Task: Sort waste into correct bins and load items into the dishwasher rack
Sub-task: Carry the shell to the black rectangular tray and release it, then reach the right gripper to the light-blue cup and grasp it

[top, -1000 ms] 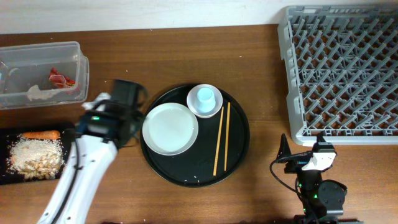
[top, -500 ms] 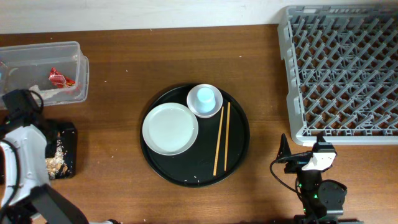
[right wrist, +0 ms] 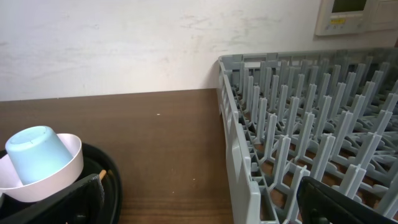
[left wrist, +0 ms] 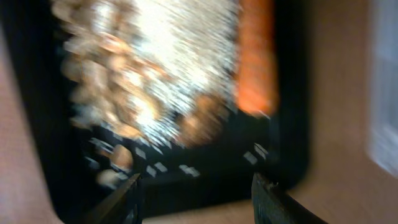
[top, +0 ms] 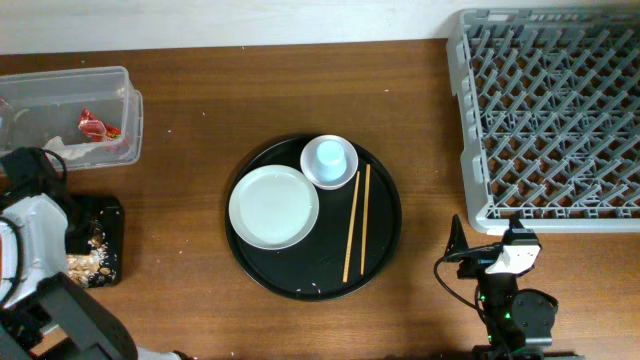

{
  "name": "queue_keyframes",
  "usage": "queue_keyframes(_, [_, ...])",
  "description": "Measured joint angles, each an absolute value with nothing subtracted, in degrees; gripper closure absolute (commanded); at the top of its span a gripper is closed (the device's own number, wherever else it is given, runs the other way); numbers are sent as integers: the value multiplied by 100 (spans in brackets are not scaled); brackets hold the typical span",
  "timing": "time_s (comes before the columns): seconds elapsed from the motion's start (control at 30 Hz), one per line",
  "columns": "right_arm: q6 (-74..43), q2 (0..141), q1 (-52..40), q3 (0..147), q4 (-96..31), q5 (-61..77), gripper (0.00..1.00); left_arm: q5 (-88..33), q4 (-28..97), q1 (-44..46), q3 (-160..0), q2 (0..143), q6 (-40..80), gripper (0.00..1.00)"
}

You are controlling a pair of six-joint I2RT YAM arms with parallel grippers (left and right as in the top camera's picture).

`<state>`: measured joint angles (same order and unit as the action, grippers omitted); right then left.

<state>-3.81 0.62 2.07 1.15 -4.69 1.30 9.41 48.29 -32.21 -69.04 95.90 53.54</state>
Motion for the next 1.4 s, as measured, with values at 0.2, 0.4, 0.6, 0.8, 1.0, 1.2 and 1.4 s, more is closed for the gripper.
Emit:
queue_keyframes(0.2, [-381,62,207,115,-469,130,1,-908,4331,-2475,-7085,8390,4099,21])
queue_keyframes(0.4, [-381,62,207,115,-469,128,2,-1763,3791,-528,-7126,8099,2536,1])
queue_keyframes(0.6, [-381,62,207,115,-469,130,2,239,3809,666,-7126,8101,2045,1])
queue_keyframes(0.8, [-381,62,207,115,-447,84,2,1498,4567,-322,-7126,8101,3240,1])
queue_keyframes(1.0, [-1330,62,211,115,-27,1802,2,1592,5098,-1437,-7126,8101,3715,1])
queue_keyframes(1.2, [-3212,62,211,104,130,4648,2,1592,5103,-1466,-7126,8101,3758,1])
queue_keyframes(1.4, [-5103,71,211,296,1586,4888,2,1592,5103,-1466,-7126,8101,3758,1])
